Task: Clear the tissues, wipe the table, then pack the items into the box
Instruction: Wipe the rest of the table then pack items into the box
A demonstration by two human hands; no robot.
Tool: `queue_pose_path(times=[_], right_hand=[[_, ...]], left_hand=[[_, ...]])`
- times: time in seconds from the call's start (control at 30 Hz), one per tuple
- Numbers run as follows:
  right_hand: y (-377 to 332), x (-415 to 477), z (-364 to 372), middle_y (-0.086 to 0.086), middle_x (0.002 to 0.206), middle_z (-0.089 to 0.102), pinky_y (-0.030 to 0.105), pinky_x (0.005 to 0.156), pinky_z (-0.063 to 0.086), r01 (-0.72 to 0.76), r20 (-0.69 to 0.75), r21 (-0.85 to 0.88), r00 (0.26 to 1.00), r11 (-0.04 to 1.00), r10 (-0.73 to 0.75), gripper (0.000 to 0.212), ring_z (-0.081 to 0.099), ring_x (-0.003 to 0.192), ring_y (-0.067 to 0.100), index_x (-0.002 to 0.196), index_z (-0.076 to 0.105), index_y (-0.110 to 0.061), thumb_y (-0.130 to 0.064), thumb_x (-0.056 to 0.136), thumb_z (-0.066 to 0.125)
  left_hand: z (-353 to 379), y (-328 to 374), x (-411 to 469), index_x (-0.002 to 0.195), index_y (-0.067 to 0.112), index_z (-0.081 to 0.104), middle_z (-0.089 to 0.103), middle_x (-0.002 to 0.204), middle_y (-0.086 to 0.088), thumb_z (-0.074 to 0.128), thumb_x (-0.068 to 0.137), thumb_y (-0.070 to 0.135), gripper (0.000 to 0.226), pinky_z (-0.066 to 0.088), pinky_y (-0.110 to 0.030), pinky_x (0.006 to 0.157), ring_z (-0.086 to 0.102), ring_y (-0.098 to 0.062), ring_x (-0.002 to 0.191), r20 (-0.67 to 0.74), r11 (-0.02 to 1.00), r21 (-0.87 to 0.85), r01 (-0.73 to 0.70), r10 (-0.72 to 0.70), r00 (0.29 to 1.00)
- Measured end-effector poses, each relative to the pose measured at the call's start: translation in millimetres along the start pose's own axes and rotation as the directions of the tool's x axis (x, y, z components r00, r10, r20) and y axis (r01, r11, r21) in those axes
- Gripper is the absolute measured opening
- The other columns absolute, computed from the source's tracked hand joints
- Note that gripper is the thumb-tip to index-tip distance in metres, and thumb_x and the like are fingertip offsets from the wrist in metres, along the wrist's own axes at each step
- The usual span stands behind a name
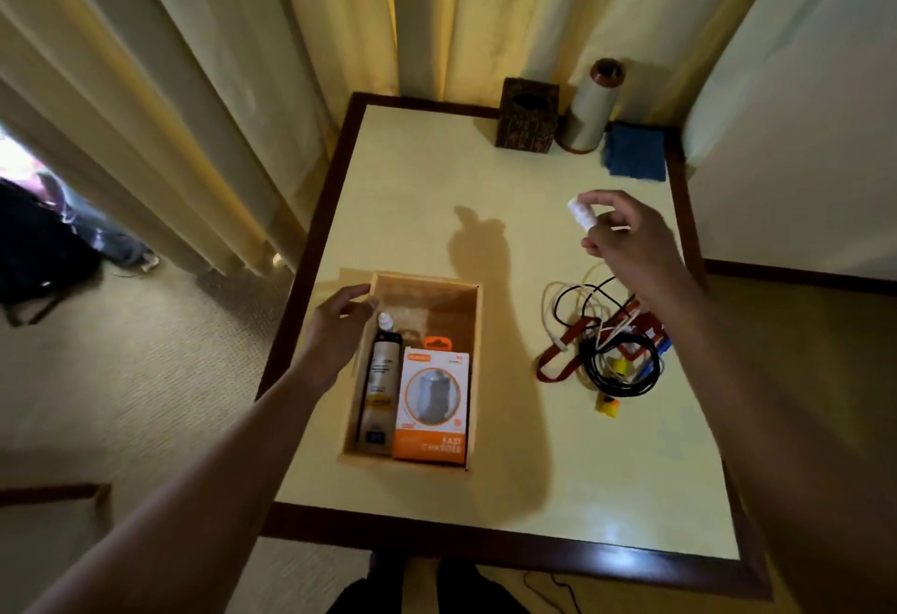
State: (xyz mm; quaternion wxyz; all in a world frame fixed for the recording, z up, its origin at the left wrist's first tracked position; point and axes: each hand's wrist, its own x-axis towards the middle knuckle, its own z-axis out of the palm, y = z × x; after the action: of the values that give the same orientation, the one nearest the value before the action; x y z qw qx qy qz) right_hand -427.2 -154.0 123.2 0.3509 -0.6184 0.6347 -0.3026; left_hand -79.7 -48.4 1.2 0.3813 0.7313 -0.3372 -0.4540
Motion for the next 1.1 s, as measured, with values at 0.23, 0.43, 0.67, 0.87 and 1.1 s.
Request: queue_pose_path(times=[0.23, 0.43, 0.67, 0.87, 1.1], right_hand=[[-31.2, -54.8, 85.3, -0.014, 0.087, 0.073, 0.028, 0.069, 0.052, -0.008, 0.072, -0.046, 0.997, 0.999, 0.012, 0.031, 0.069, 0.075, 0.007, 0.106, 0.073, -0.042, -0.052, 0.079, 0.061], [-34.8, -67.0, 162.5, -0.012, 0.095, 0.075, 0.013, 0.076, 0.050, -0.047, 0.094, -0.178, 0.993, 0.983, 0.065, 0.014, 0.070, 0.089, 0.002, 0.099, 0.078, -0.024, -0.030, 0.086, 0.076], [-26.2, -58.6, 234.4, 0.003, 0.109, 0.074, 0.023, 0.079, 0.052, -0.009, 0.157, -0.390, 0.985, 0.921, 0.076, 0.019, 0.069, 0.098, 0.016, 0.115, 0.072, -0.014, -0.016, 0.099, 0.063], [-33.6, -49.5, 259.7, 0.008, 0.099, 0.071, 0.036, 0.084, 0.057, 0.107, 0.275, -0.485, 0.961, 0.868, 0.036, 0.008, 0.068, 0.092, 0.021, 0.101, 0.069, -0.009, -0.013, 0.098, 0.062], [-29.2, -46.5, 263.4, 0.006, 0.092, 0.071, 0.034, 0.079, 0.056, 0.073, 0.261, -0.425, 0.964, 0.902, 0.045, 0.005, 0.069, 0.087, 0.020, 0.094, 0.069, -0.010, -0.014, 0.096, 0.065]], left_hand=[[-7.8, -6.9, 9.4, 0.109, 0.047, 0.073, 0.066, 0.076, 0.013, 0.074, 0.089, 0.046, 0.020, 0.055, -0.044, 0.077, 0.060, -0.014, 0.075, 0.098, 0.999, -0.042, 0.028, -0.024, 0.995], [-20.6, 11.7, 1.4, 0.134, 0.024, 0.064, 0.074, 0.097, -0.001, 0.069, 0.099, 0.022, 0.036, 0.056, -0.043, 0.090, 0.068, -0.022, 0.100, 0.278, 0.970, -0.173, 0.170, -0.118, 0.953], [-37.5, -1.3, 1.2, 0.146, 0.029, 0.055, 0.059, 0.138, -0.001, 0.075, 0.093, 0.016, 0.057, 0.050, -0.057, 0.104, 0.056, -0.024, 0.127, 0.422, 0.976, -0.142, 0.162, -0.089, 0.902], [-39.8, -8.0, 1.2, 0.150, 0.034, 0.051, 0.055, 0.144, 0.007, 0.072, 0.096, 0.014, 0.062, 0.053, -0.049, 0.101, 0.054, -0.019, 0.129, 0.449, 0.978, -0.148, 0.150, -0.068, 0.891], [-40.1, -6.8, 0.6, 0.151, 0.034, 0.050, 0.055, 0.141, 0.008, 0.071, 0.096, 0.013, 0.062, 0.054, -0.048, 0.100, 0.059, -0.015, 0.122, 0.466, 0.972, -0.176, 0.159, -0.060, 0.883]])
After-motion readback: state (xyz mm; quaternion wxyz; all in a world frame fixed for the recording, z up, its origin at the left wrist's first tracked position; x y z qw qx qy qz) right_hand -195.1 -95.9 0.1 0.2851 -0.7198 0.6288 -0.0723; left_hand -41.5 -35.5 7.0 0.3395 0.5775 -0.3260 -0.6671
